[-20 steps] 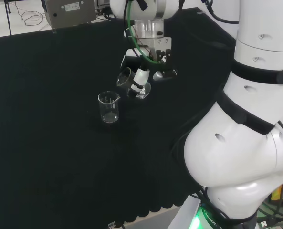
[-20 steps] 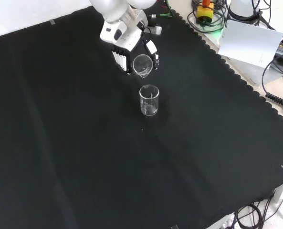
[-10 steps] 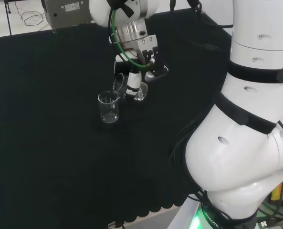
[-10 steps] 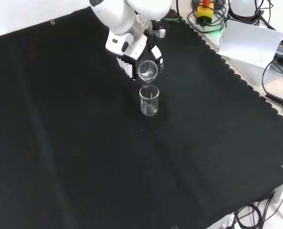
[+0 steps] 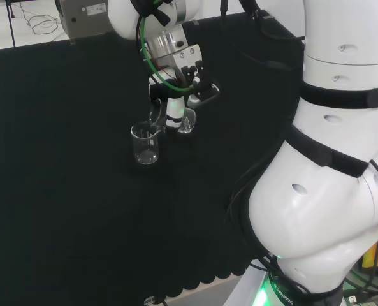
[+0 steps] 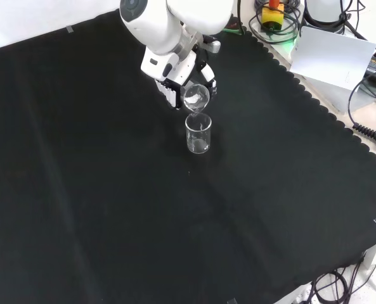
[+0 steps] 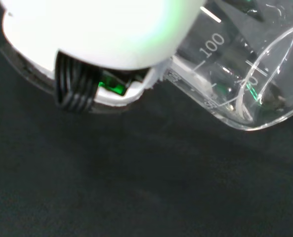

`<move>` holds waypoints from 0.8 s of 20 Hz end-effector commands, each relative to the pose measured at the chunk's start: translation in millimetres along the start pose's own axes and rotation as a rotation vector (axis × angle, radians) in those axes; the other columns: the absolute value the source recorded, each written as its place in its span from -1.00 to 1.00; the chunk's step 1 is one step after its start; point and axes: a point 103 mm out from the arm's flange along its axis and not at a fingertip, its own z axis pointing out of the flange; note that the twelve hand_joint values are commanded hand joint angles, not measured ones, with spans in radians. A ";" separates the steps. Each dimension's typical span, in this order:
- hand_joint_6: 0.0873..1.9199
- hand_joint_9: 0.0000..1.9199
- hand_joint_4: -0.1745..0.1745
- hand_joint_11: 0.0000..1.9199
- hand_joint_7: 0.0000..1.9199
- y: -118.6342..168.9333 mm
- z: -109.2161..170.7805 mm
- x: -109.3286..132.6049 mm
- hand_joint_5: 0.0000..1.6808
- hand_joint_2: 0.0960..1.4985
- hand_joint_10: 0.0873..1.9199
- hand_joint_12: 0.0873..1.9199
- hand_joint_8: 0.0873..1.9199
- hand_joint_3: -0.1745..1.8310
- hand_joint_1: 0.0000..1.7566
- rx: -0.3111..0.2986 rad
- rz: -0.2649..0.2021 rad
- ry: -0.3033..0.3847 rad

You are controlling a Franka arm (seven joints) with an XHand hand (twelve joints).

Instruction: Pour the water from the handheld beaker into the one on the table.

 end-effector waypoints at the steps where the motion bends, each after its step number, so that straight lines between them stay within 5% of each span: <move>1: -0.27 0.58 -1.00 0.23 0.41 1.6 -3.9 3.8 0.45 -0.52 -0.48 -0.26 -0.33 0.15 0.65 0.044 0.033 -0.061; 16: -0.26 0.57 -1.00 0.22 0.41 4.3 -12.3 6.9 0.44 -0.51 -0.46 -0.25 -0.32 0.14 0.65 0.141 0.089 -0.200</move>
